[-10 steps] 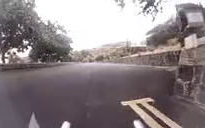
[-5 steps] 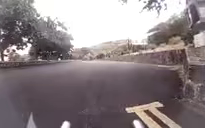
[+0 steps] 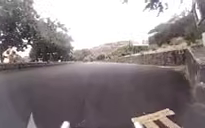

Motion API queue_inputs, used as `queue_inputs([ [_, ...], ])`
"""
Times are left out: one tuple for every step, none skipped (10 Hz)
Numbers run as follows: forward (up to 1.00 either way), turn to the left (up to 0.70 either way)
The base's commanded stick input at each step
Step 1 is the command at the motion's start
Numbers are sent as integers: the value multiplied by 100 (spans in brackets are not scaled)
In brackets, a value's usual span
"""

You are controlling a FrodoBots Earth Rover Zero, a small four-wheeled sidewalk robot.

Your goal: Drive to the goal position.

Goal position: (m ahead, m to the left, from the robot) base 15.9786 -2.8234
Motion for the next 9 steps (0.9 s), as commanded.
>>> queue_inputs([
  [50,-37],
  [50,0],
  [50,0],
  [50,0],
  [50,0],
  [50,0],
  [50,0],
  [50,0],
  [50,0],
])
